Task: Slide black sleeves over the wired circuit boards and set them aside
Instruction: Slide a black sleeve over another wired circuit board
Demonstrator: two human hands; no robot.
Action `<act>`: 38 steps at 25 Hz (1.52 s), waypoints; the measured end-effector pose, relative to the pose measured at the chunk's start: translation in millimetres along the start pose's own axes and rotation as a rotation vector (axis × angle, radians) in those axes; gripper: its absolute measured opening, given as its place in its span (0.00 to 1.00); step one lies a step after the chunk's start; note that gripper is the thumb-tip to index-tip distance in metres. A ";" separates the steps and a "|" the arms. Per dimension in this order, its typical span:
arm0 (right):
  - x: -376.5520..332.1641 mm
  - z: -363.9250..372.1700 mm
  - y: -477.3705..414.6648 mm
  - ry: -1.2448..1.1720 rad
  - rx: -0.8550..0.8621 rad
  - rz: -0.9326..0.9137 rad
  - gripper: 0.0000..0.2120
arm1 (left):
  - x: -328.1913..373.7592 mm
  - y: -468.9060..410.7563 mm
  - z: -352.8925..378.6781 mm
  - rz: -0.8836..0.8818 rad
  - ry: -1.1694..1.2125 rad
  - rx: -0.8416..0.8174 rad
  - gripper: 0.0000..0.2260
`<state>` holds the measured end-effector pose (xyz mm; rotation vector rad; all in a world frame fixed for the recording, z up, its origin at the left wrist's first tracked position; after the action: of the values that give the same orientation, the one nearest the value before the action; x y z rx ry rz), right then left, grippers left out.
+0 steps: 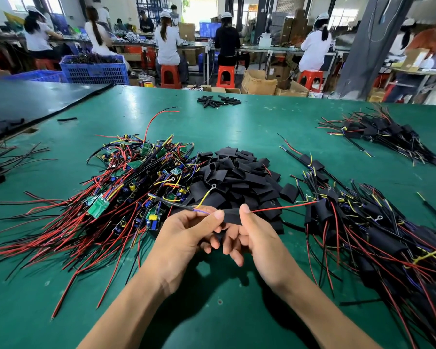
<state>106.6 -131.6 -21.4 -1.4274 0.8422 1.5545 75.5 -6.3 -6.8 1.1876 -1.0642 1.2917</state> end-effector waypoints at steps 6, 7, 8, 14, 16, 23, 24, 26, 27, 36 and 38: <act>-0.2 -5.4 -0.1 -0.010 0.075 -0.002 0.31 | -4.8 -1.7 -1.7 -0.024 0.055 -0.022 0.10; -1.3 -6.4 -0.5 -0.062 0.086 -0.004 0.28 | -5.0 -2.2 -1.7 -0.020 0.077 -0.016 0.11; -2.9 -6.6 -1.3 -0.129 0.094 -0.005 0.24 | -5.2 -2.5 -2.0 -0.012 0.092 -0.004 0.13; -7.4 -13.8 -8.7 -0.374 0.172 -0.012 0.21 | -4.7 -3.0 -7.2 0.016 0.074 0.116 0.15; -7.3 -15.1 -7.6 -0.328 0.169 -0.020 0.15 | -5.0 -3.5 -8.3 0.022 0.074 0.140 0.13; -8.3 -10.7 -3.6 -0.350 0.061 -0.003 0.13 | -6.6 -4.9 -12.0 0.011 0.060 0.131 0.13; -8.6 -10.5 -3.5 -0.351 0.058 0.001 0.13 | -6.4 -4.8 -12.1 0.010 0.064 0.125 0.16; -8.5 -10.0 -3.2 -0.342 0.054 0.003 0.14 | -6.0 -4.6 -13.1 0.016 0.066 0.145 0.20; -8.5 -9.7 -2.8 -0.327 0.054 -0.002 0.14 | -6.0 -4.4 -14.1 0.020 0.061 0.166 0.21; -10.6 -14.4 -1.5 -0.236 0.159 -0.056 0.07 | -8.4 -5.0 -17.9 0.016 0.016 0.219 0.18; -9.8 -14.0 -1.8 -0.286 0.146 -0.026 0.04 | -8.7 -5.8 -19.7 0.023 0.011 0.229 0.09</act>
<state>114.1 -144.8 -13.3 -1.0769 0.7451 1.5962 79.6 12.6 -17.9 1.3391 -0.9424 1.4665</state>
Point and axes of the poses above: each hand's wrist, its own y-axis away from the middle knuckle, its own z-axis out of the palm, x = y × z, the point moved 7 cm from there along -y, towards the middle knuckle, and after that the axes turned 9 degrees about -y, right-handed, at the moved point
